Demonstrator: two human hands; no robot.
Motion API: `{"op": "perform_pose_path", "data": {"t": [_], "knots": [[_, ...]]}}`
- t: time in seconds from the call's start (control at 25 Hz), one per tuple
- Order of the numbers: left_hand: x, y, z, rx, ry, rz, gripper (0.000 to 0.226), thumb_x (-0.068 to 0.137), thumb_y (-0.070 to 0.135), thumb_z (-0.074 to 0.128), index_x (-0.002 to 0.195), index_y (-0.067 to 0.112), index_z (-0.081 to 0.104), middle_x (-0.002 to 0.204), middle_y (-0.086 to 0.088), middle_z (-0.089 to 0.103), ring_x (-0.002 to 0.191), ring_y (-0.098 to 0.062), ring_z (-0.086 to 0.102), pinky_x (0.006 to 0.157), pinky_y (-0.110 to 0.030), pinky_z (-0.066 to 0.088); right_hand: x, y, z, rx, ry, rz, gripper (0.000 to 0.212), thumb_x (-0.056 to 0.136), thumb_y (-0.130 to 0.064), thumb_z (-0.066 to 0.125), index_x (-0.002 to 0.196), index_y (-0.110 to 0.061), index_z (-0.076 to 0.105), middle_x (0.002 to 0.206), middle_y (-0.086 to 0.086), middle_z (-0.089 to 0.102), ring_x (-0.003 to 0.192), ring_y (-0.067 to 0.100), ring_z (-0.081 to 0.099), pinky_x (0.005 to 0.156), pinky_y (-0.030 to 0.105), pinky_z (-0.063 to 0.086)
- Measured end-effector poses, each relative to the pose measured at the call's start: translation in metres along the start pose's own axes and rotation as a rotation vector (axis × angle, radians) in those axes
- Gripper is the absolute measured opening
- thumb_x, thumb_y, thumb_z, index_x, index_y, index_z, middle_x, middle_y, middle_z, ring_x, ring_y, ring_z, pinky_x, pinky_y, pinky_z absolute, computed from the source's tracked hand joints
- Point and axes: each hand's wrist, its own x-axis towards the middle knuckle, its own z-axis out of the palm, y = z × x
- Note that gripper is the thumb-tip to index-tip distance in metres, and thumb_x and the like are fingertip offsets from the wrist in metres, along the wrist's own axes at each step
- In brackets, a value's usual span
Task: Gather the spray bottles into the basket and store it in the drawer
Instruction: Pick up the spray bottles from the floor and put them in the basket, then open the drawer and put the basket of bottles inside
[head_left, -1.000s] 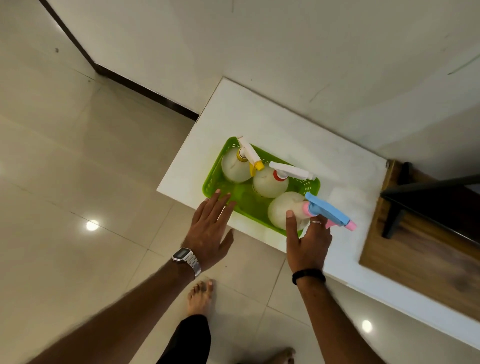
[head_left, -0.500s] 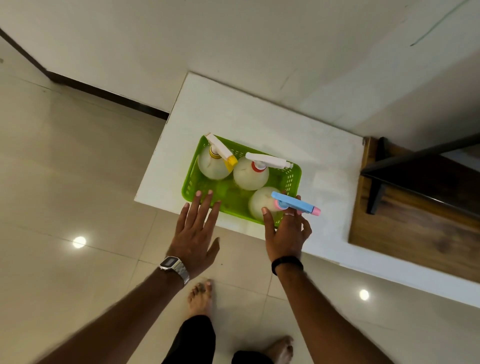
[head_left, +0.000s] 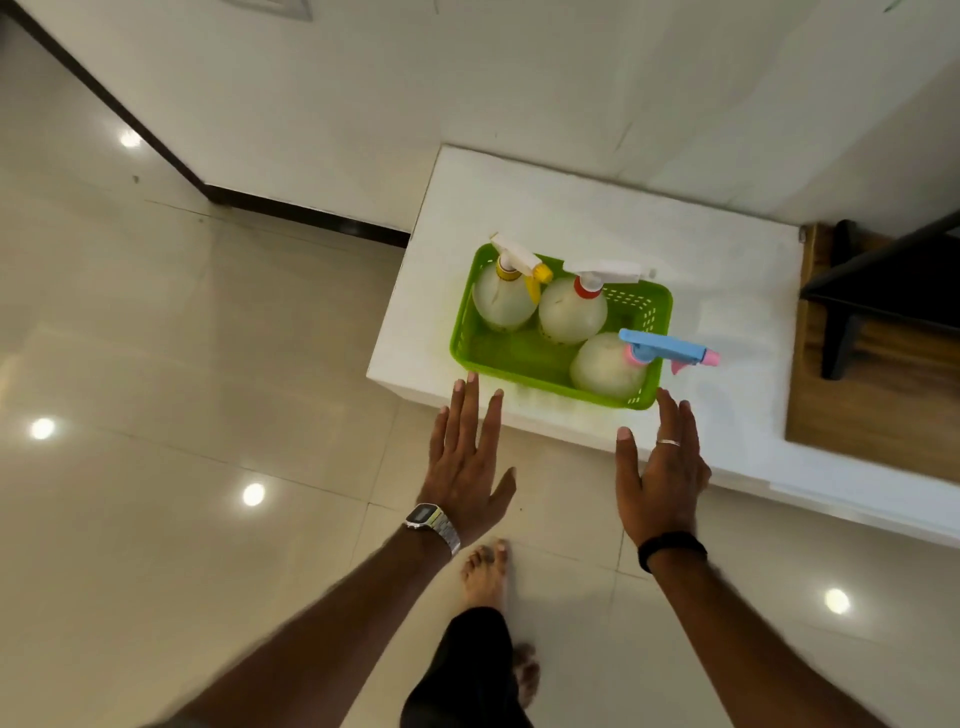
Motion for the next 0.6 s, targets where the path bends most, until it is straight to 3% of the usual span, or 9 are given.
{"op": "perform_pose_path", "data": {"t": [0.12,0.24,0.32,0.4,0.48,0.52,0.56,0.6], "knots": [[-0.048,-0.027,0.009,-0.057,-0.112,-0.142,0.097,0.088,0.043,0.055,0.162,0.014,-0.002,0.170,-0.010,-0.017,0.158,-0.028,-0.014,0.126,-0.045,0.005,-0.042,0.013,-0.004,-0.133,-0.129,-0.017,0.055,0.098,-0.041,0.043,0.149,-0.022,0.042,0.163,0.003,0.033,0.155,0.022,0.015,0.114,0.052,0.025],[-0.051,-0.073,0.005,-0.083,-0.167,-0.272,0.084,0.098,0.041,0.050,0.161,0.008,0.006,0.171,-0.011,0.002,0.159,-0.027,0.001,0.128,-0.045,0.015,-0.066,0.021,0.007,-0.416,-0.398,-0.065,0.051,0.098,-0.041,0.047,0.145,-0.022,0.048,0.168,0.003,0.018,0.157,0.021,0.000,0.116,0.051,0.021],[-0.030,-0.097,-0.005,-0.105,-0.151,-0.307,0.078,0.101,0.041,0.048,0.160,0.005,0.013,0.170,-0.014,0.015,0.158,-0.028,0.013,0.127,-0.044,0.018,-0.069,0.022,0.020,-0.473,-0.472,-0.076,0.053,0.098,-0.041,0.047,0.147,-0.023,0.046,0.169,0.003,0.013,0.156,0.020,-0.004,0.117,0.051,0.020],[0.002,-0.113,-0.012,-0.286,-0.101,-0.415,0.084,0.098,0.044,0.055,0.160,0.005,0.013,0.169,-0.015,0.017,0.156,-0.028,0.017,0.127,-0.045,0.019,-0.066,0.018,0.038,-0.444,-0.484,-0.038,0.053,0.098,-0.042,0.046,0.148,-0.024,0.044,0.168,0.003,0.016,0.156,0.019,-0.002,0.117,0.050,0.020],[0.036,-0.122,-0.017,-0.617,0.001,-0.615,0.092,0.093,0.052,0.062,0.159,0.009,0.016,0.167,-0.012,0.022,0.154,-0.026,0.024,0.125,-0.045,0.024,-0.061,0.016,0.057,-0.423,-0.480,-0.033,0.051,0.097,-0.039,0.049,0.145,-0.024,0.047,0.166,0.002,0.022,0.156,0.019,0.003,0.116,0.049,0.021],[0.051,-0.126,-0.018,-0.759,0.084,-0.697,0.087,0.092,0.055,0.063,0.156,0.009,0.025,0.159,-0.011,0.037,0.145,-0.024,0.038,0.119,-0.041,0.035,-0.058,0.017,0.064,-0.417,-0.475,-0.030,0.048,0.097,-0.037,0.050,0.143,-0.023,0.050,0.164,0.001,0.027,0.156,0.018,0.008,0.115,0.049,0.022],[0.062,-0.129,-0.019,-0.839,0.157,-0.739,0.077,0.093,0.054,0.061,0.148,0.005,0.038,0.138,-0.007,0.055,0.124,-0.019,0.055,0.105,-0.032,0.046,-0.054,0.017,0.069,-0.412,-0.468,-0.016,0.046,0.097,-0.036,0.051,0.141,-0.023,0.052,0.161,0.000,0.033,0.155,0.018,0.013,0.115,0.048,0.024],[0.069,-0.133,-0.020,-0.859,0.224,-0.747,0.067,0.095,0.051,0.059,0.137,0.000,0.049,0.112,0.000,0.060,0.098,-0.012,0.058,0.086,-0.023,0.049,-0.050,0.018,0.072,-0.407,-0.459,0.006,0.045,0.097,-0.035,0.052,0.140,-0.023,0.054,0.158,-0.001,0.038,0.153,0.018,0.018,0.115,0.047,0.025]]}}
